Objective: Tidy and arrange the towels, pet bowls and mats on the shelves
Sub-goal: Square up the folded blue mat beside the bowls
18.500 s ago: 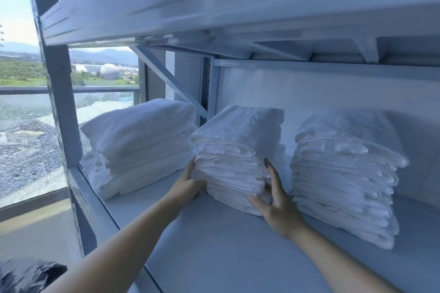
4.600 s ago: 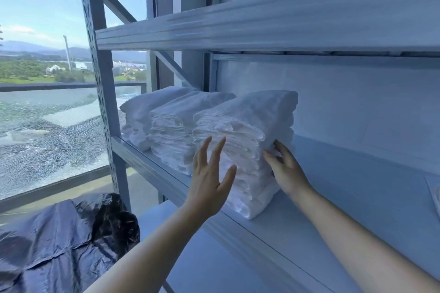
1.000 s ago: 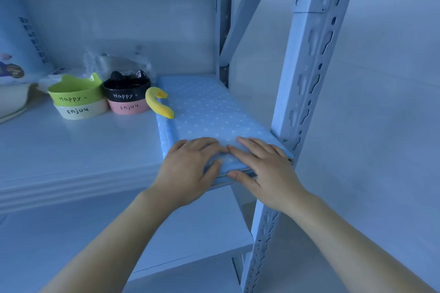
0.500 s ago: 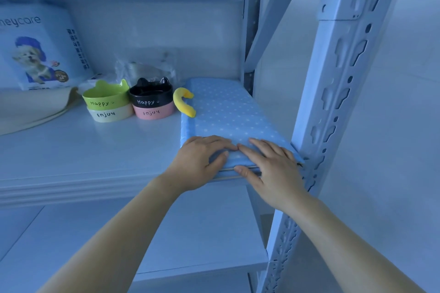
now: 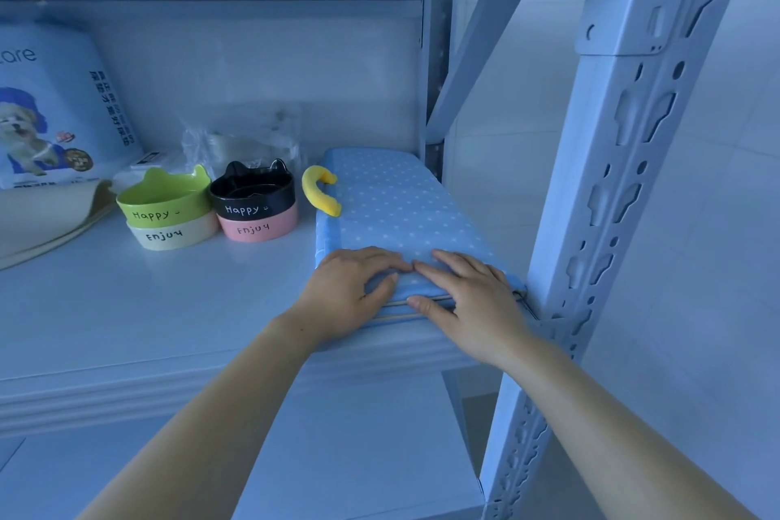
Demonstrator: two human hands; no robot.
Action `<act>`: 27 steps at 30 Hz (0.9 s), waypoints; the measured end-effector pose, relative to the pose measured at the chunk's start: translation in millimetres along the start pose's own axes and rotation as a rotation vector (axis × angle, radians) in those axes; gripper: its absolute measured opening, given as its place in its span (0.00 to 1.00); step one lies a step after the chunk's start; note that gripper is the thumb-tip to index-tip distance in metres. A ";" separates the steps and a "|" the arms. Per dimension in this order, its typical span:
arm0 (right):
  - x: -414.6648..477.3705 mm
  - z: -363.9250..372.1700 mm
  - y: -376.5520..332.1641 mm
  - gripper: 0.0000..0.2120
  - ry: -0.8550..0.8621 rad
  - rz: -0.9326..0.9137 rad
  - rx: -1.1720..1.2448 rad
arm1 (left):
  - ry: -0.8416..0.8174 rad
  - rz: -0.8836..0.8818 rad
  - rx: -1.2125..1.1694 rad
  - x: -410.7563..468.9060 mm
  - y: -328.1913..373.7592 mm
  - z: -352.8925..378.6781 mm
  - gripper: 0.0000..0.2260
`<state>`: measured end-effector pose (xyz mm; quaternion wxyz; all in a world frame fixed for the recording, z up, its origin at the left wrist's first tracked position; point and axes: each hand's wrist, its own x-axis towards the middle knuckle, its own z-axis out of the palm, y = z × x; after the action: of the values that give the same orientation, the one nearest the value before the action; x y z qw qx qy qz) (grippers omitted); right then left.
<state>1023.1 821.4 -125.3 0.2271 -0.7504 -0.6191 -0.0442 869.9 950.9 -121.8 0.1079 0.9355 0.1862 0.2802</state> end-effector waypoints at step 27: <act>82.1 21.7 12.6 0.28 -0.142 -0.046 -0.049 | 0.087 0.020 0.013 45.6 -73.5 6.1 0.17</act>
<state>1049.2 902.9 -119.7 0.1632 -0.7425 -0.6495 -0.0110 887.5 1035.6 -127.3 0.0908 0.9249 0.1831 0.3205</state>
